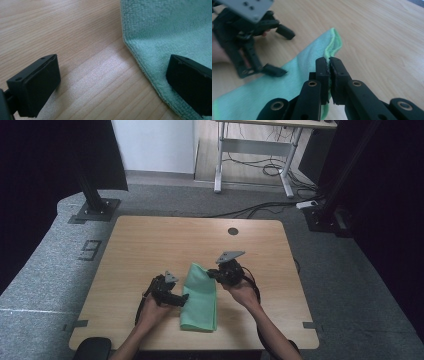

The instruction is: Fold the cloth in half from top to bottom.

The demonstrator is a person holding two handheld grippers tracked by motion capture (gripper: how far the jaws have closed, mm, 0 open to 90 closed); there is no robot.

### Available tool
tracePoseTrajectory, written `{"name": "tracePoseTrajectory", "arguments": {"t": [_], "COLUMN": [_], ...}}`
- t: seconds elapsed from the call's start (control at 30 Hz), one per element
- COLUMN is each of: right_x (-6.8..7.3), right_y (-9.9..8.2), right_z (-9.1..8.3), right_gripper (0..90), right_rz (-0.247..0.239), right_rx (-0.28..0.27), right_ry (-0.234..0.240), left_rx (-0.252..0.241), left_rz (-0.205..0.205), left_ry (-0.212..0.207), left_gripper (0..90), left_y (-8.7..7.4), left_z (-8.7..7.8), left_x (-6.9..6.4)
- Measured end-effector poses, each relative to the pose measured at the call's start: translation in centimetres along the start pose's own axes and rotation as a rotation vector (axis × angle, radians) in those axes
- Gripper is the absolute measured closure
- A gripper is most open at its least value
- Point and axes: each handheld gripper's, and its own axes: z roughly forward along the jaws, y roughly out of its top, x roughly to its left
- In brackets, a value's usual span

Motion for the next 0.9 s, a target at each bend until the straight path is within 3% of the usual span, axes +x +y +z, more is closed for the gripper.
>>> {"name": "tracePoseTrajectory", "arguments": {"t": [0.4, 0.9], "right_x": [2.6, 4.9], "right_y": [-2.4, -6.3], "right_z": [-1.9, -0.8], "right_gripper": [84.9, 84.8], "right_rz": [-0.016, -0.008], "right_rx": [-0.015, 0.046], "right_ry": [0.064, 0.135], "left_rx": [0.000, -0.001], "left_rz": [-0.002, -0.002], "left_ry": [0.001, 0.001], "left_gripper": [0.0, 0.0], "left_y": [0.0, 0.0], "left_z": [0.0, 0.0], "left_x": [0.0, 0.0]}}
